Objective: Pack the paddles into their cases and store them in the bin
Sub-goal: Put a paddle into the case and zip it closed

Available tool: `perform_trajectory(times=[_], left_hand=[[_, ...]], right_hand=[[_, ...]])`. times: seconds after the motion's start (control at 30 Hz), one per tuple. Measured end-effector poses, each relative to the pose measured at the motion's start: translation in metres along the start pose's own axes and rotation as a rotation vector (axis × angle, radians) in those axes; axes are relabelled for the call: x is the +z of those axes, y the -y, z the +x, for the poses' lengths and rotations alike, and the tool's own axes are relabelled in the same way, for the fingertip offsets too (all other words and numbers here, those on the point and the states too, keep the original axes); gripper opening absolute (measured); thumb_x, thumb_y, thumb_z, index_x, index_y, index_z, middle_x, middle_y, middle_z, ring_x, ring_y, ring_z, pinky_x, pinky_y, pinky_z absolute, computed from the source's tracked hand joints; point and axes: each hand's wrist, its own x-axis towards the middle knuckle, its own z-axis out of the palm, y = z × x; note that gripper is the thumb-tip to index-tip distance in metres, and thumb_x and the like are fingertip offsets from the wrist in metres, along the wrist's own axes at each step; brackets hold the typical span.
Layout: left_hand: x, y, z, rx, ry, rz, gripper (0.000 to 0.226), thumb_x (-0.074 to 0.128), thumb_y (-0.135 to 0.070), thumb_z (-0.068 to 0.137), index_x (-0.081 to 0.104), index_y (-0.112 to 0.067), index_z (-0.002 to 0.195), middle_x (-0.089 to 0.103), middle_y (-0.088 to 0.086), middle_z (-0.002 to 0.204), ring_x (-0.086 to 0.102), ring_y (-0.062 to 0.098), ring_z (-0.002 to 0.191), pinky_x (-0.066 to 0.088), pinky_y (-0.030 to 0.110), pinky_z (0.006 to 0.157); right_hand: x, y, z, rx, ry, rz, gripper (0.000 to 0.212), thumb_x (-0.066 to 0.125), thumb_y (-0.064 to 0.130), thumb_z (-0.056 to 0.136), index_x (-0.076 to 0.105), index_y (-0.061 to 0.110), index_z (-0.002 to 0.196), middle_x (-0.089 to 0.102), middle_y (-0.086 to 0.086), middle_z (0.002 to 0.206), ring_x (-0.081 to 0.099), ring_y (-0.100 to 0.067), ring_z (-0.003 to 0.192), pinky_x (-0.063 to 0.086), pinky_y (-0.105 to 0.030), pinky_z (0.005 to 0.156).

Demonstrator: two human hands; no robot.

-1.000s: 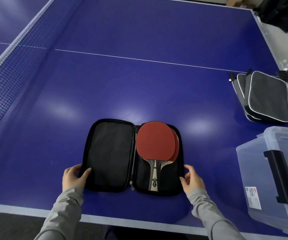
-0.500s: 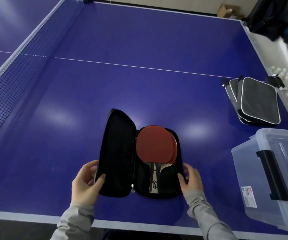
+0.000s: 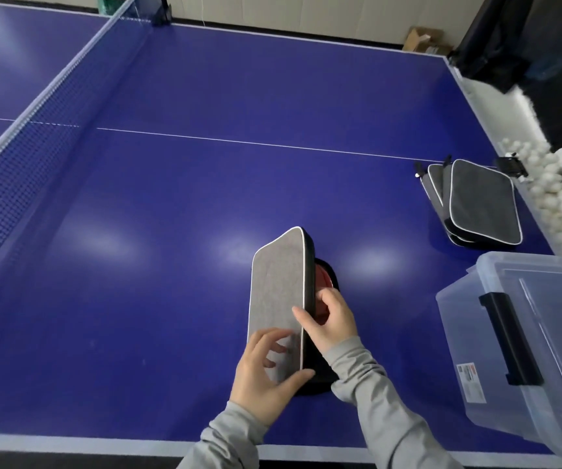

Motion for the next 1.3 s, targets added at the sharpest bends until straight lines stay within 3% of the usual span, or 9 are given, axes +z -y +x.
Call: perform_trajectory(times=[0.13,0.2,0.43,0.57,0.73,0.9,1.03,1.17,1.3], left_hand=[[-0.020,0.025,0.017,-0.209,-0.229,-0.067,0.027,0.077,-0.020,0.075,0.063,-0.030,0.095,0.060,-0.007,0.103,0.062,0.014,0.090,0.050,0.025,0.071],[-0.027,0.040,0.034,-0.361,-0.264,-0.051,0.026,0.073,-0.020,0.079,0.063,-0.023,0.102,0.061,-0.002,0.110,0.060,0.014,0.090,0.049,0.027,0.079],[-0.014,0.065,0.088,-0.645,-0.114,-0.095,0.066,0.072,-0.029,0.079,0.040,-0.014,0.135,0.050,0.008,0.131,0.051,0.018,0.108,0.041,0.030,0.090],[-0.004,0.074,0.098,-0.678,-0.056,-0.137,0.076,0.074,-0.031,0.078,0.033,-0.014,0.139,0.053,0.007,0.127,0.050,0.017,0.103,0.039,0.028,0.089],[0.007,0.080,0.104,-0.721,-0.040,-0.138,0.073,0.076,-0.035,0.075,0.039,-0.017,0.136,0.057,0.003,0.111,0.058,0.024,0.104,0.045,0.037,0.097],[0.012,0.074,0.113,-0.701,0.004,0.061,0.068,0.074,-0.046,0.073,0.045,-0.021,0.129,0.059,0.001,0.118,0.058,0.025,0.108,0.044,0.036,0.096],[0.015,0.072,0.122,-0.746,0.067,0.034,0.063,0.078,-0.041,0.070,0.052,-0.013,0.120,0.062,0.004,0.112,0.059,0.026,0.102,0.046,0.036,0.093],[0.019,0.070,0.121,-0.723,0.068,-0.122,0.055,0.081,-0.026,0.070,0.051,-0.010,0.113,0.062,0.008,0.107,0.059,0.022,0.088,0.046,0.032,0.080],[0.023,0.066,0.113,-0.660,0.035,-0.220,0.057,0.081,-0.021,0.070,0.049,-0.013,0.115,0.064,0.008,0.106,0.061,0.019,0.086,0.047,0.032,0.077]], right_hand=[[-0.014,-0.035,0.009,0.105,-0.109,-0.054,0.019,0.074,0.003,0.070,0.061,-0.007,0.080,0.058,-0.018,0.101,0.054,-0.031,0.096,0.038,-0.027,0.084],[-0.016,-0.055,0.012,0.219,-0.120,-0.060,0.018,0.073,0.003,0.072,0.062,-0.008,0.081,0.057,-0.021,0.102,0.052,-0.033,0.102,0.037,-0.031,0.090],[-0.007,-0.096,0.018,0.503,0.046,-0.089,0.027,0.067,0.013,0.081,0.059,-0.004,0.100,0.061,-0.022,0.104,0.058,-0.035,0.098,0.044,-0.036,0.084],[-0.001,-0.100,0.016,0.563,0.058,-0.106,0.029,0.062,0.017,0.085,0.054,0.001,0.107,0.060,-0.019,0.108,0.056,-0.033,0.100,0.042,-0.034,0.086],[0.004,-0.099,0.016,0.585,0.036,-0.088,0.029,0.057,0.010,0.087,0.048,0.003,0.114,0.058,-0.016,0.112,0.057,-0.031,0.100,0.042,-0.029,0.083],[0.009,-0.099,0.017,0.624,0.044,-0.069,0.028,0.049,0.005,0.090,0.042,0.008,0.117,0.057,-0.013,0.108,0.053,-0.024,0.085,0.039,-0.026,0.072],[0.008,-0.103,0.019,0.652,0.054,-0.029,0.028,0.048,0.001,0.089,0.042,0.009,0.116,0.054,-0.007,0.101,0.054,-0.025,0.089,0.039,-0.026,0.076],[0.003,-0.107,0.020,0.657,0.048,0.011,0.027,0.048,0.000,0.089,0.043,0.010,0.114,0.053,-0.004,0.099,0.052,-0.022,0.088,0.040,-0.028,0.078],[-0.002,-0.107,0.017,0.625,-0.001,0.101,0.029,0.049,-0.005,0.087,0.045,0.005,0.114,0.057,-0.011,0.105,0.056,-0.030,0.104,0.043,-0.037,0.094]])
